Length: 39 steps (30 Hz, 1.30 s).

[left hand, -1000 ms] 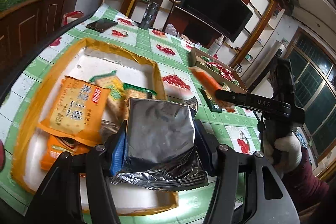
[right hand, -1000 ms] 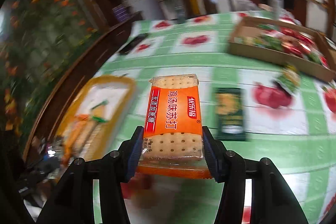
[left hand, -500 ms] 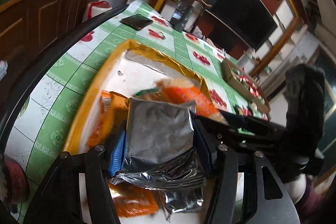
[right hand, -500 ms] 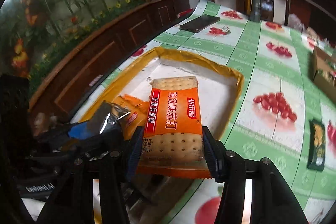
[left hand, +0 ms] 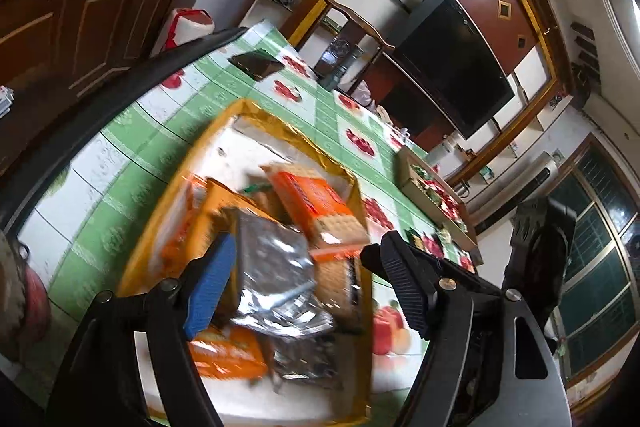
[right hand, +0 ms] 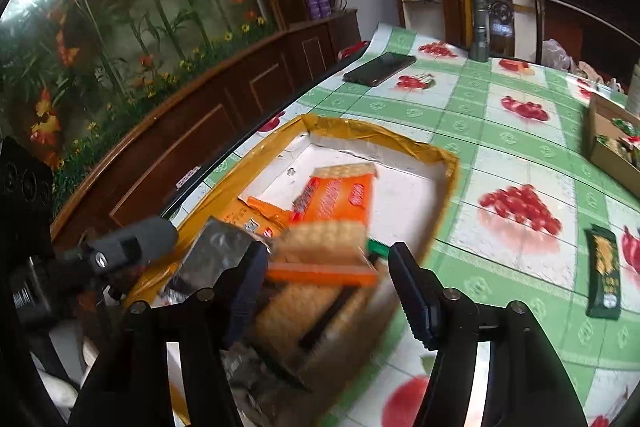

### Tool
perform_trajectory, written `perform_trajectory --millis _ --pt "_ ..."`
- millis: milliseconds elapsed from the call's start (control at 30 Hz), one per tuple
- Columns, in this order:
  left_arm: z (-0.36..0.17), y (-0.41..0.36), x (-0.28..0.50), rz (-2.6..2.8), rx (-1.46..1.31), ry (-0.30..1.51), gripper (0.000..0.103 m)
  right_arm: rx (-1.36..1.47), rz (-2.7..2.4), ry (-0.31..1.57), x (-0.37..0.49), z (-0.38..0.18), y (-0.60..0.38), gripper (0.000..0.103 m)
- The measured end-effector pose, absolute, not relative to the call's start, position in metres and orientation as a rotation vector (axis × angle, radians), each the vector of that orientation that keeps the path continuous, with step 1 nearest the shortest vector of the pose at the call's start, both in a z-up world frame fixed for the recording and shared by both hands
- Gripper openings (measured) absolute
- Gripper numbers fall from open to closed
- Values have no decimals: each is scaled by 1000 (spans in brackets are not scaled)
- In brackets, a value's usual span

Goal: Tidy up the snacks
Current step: 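Open both tools to drop the silver packet and orange pack into the tray, then reach the right tool to the green pea snack bag and grasp it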

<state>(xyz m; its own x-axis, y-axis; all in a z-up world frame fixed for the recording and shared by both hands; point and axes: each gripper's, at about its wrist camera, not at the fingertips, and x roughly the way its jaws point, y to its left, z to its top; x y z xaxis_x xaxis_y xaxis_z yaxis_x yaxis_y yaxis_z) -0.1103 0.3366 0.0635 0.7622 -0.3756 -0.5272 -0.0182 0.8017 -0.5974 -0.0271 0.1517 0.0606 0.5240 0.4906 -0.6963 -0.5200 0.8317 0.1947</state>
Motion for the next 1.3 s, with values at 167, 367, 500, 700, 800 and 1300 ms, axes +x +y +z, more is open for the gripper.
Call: perform_trajectory --millis 167,367,500,700,800,1300 --pt "61 312 -109 -247 -611 730 75 33 568 827 -35 57 105 69" --pt "65 274 -104 -287 -549 775 75 165 457 857 -31 43 26 70" --pt "63 245 -98 -304 -511 809 75 262 388 887 -30 29 -24 70" --pt "55 196 -94 -362 -426 879 75 339 310 900 -35 16 -81 71" --pt "48 173 -92 -396 -377 918 75 375 282 886 -39 14 -103 71" --pt "38 118 -100 -489 -228 964 78 474 191 835 -35 27 -174 72"
